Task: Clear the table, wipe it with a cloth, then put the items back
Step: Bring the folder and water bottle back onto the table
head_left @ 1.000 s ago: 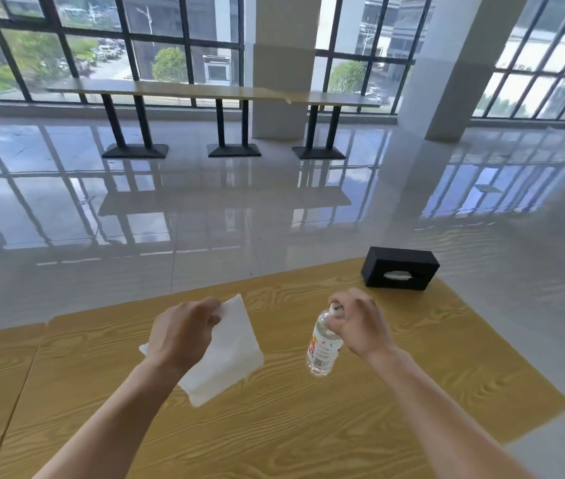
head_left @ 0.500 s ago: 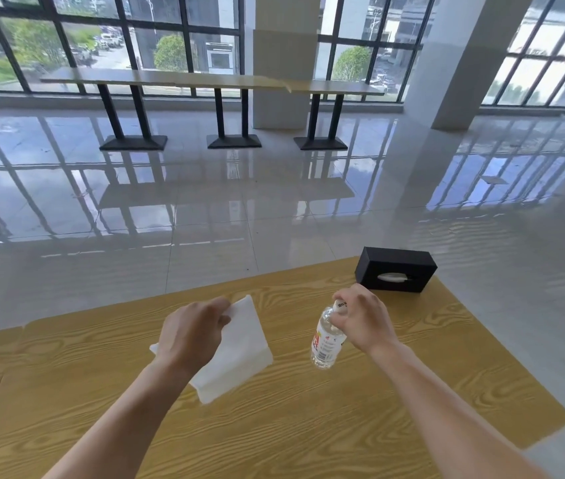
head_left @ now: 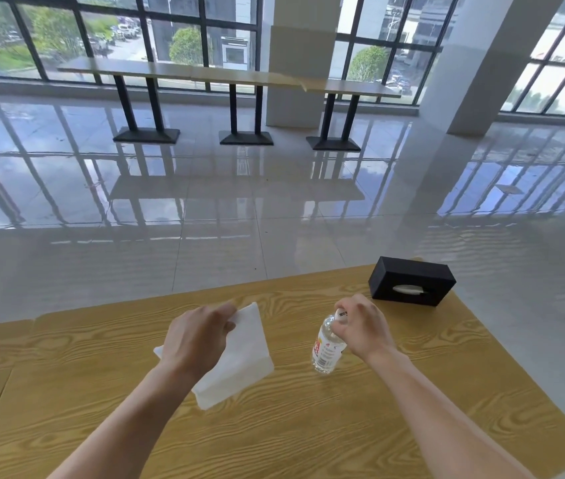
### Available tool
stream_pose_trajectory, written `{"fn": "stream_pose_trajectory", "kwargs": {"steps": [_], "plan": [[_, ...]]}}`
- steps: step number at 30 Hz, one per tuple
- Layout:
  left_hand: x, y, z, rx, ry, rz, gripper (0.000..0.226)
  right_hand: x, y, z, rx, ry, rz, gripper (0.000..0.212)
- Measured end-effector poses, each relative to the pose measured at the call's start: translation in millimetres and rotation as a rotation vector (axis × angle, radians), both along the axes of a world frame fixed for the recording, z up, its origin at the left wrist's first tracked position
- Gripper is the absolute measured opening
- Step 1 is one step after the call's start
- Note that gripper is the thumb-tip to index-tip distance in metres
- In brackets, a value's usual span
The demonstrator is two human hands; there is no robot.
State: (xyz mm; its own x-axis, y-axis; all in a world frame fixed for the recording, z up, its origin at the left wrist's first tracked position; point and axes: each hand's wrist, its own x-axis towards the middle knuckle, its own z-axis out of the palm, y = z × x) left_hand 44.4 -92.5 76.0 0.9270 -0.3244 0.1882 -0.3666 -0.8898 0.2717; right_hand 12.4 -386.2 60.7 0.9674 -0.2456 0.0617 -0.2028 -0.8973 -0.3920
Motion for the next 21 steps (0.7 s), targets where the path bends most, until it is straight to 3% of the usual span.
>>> {"fn": "stream_pose_trajectory", "kwargs": {"steps": [15,17,21], "plan": [[-23.1,-19.0,6.9,-0.033,0.119,0.009,0.018,-0.6,-25.4,-12.5,0.036,-0.013,0.107,0.037],[-23.5,-16.2,11.6,-0.073,0.229,-0.065,0.016,-8.5,-26.8,-9.5,0.002,-0.085,0.127,0.037],[-25.5,-4.6,28.7,-0.22,0.5,-0.21,0.036,-28.6,-13.7,-0.7,-0.006,-0.453,0.237,0.02]]}}
